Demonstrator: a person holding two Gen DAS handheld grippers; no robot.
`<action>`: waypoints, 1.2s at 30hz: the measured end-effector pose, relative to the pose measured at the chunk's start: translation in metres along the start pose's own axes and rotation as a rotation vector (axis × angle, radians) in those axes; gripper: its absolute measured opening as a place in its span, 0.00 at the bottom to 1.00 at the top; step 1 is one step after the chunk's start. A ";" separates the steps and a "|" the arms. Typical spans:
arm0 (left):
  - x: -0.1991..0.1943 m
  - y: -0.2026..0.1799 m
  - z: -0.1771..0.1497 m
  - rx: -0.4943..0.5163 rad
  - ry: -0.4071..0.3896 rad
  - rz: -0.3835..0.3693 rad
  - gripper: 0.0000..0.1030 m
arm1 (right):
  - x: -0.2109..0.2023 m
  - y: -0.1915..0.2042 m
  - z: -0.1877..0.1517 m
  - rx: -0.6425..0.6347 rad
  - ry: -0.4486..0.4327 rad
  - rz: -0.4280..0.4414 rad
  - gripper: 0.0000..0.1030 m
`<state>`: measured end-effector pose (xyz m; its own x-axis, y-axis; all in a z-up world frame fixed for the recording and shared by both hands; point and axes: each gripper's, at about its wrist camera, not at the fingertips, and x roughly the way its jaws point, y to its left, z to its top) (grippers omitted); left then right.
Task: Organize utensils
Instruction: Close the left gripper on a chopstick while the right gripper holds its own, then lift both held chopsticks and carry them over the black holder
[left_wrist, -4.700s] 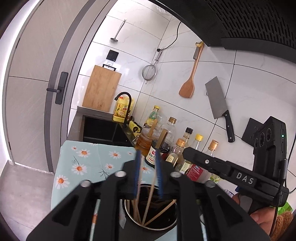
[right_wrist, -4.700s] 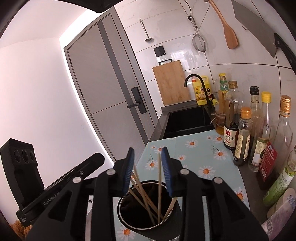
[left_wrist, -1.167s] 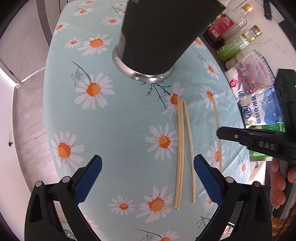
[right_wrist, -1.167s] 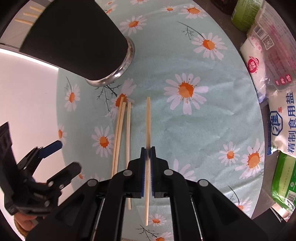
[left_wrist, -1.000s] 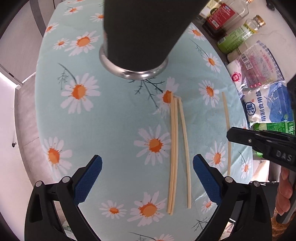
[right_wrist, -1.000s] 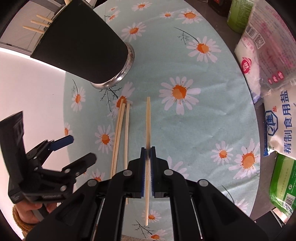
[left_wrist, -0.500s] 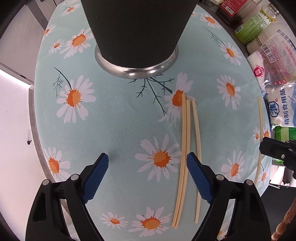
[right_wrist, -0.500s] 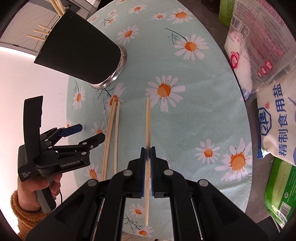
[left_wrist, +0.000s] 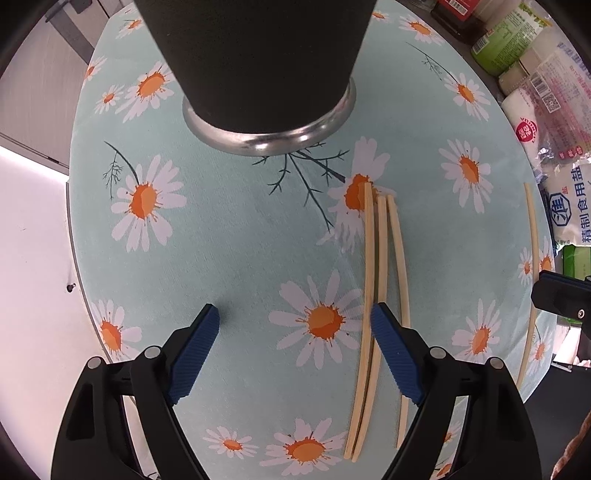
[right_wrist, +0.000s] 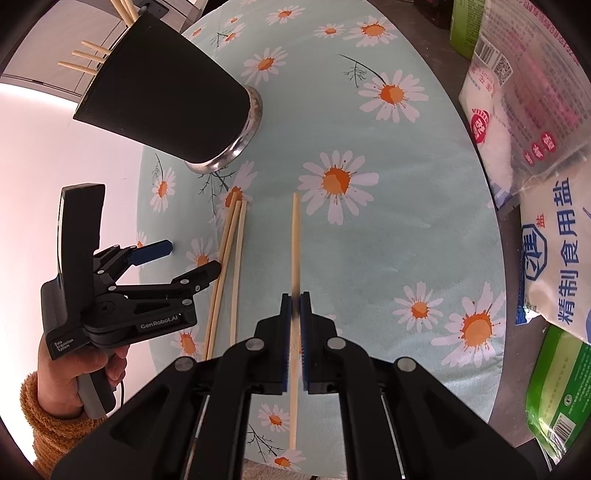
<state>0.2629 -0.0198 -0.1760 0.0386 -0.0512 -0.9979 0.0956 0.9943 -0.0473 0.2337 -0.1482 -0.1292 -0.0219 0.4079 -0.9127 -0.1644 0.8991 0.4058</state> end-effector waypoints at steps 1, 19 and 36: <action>0.000 -0.002 0.000 0.009 0.002 0.013 0.75 | 0.000 0.000 0.000 0.000 0.000 0.001 0.05; -0.016 -0.041 -0.002 0.047 -0.003 0.036 0.07 | -0.002 -0.002 -0.001 0.005 -0.005 0.016 0.05; -0.046 -0.005 -0.038 -0.010 -0.124 -0.147 0.04 | 0.000 0.014 0.000 -0.014 -0.015 0.125 0.05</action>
<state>0.2227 -0.0193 -0.1318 0.1474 -0.2063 -0.9673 0.0997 0.9761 -0.1930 0.2319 -0.1360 -0.1233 -0.0288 0.5194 -0.8540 -0.1746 0.8387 0.5159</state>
